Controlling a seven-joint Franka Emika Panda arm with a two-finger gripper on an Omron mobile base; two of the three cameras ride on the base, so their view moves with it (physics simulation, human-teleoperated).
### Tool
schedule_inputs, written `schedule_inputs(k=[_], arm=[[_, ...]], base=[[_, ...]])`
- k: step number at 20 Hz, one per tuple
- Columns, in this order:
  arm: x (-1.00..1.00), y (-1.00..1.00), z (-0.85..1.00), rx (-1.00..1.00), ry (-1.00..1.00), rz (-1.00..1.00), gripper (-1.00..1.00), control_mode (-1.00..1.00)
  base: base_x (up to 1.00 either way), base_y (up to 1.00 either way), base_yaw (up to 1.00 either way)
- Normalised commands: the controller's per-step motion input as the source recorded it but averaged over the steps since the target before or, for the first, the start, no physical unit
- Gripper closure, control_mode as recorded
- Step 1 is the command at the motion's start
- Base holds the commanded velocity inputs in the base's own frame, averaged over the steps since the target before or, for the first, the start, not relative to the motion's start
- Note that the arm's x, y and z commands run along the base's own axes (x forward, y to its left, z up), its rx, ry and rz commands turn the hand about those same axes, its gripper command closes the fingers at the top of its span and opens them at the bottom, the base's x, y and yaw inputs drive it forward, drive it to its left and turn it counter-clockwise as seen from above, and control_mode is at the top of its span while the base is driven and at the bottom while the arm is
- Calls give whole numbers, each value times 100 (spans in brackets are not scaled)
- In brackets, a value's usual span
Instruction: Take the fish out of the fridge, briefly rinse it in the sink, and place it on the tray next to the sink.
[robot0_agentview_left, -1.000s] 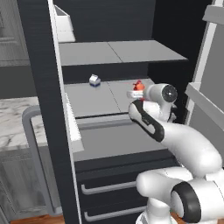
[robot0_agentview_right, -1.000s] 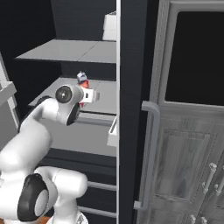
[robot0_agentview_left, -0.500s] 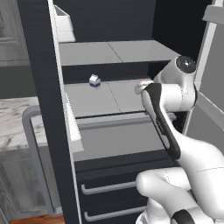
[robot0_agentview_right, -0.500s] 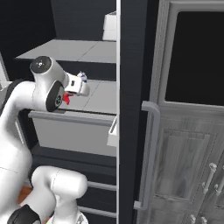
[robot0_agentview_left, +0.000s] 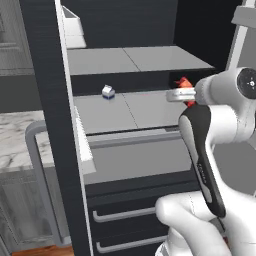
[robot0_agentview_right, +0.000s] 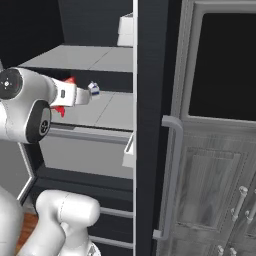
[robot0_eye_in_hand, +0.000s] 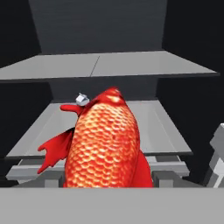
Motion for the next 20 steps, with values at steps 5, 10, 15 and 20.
schedule_inputs(k=[5, 10, 15, 20], arm=[[-36, 0, -3, 0, 0, 0, 100, 100], [0, 0, 0, 0, 0, 0, 100, 100], [0, 0, 0, 0, 0, 0, 100, 100], [0, 0, 0, 0, 0, 0, 100, 100]], base=[[-40, -5, 1], [-100, -21, 26], [-90, -32, 63], [-58, -7, 80]])
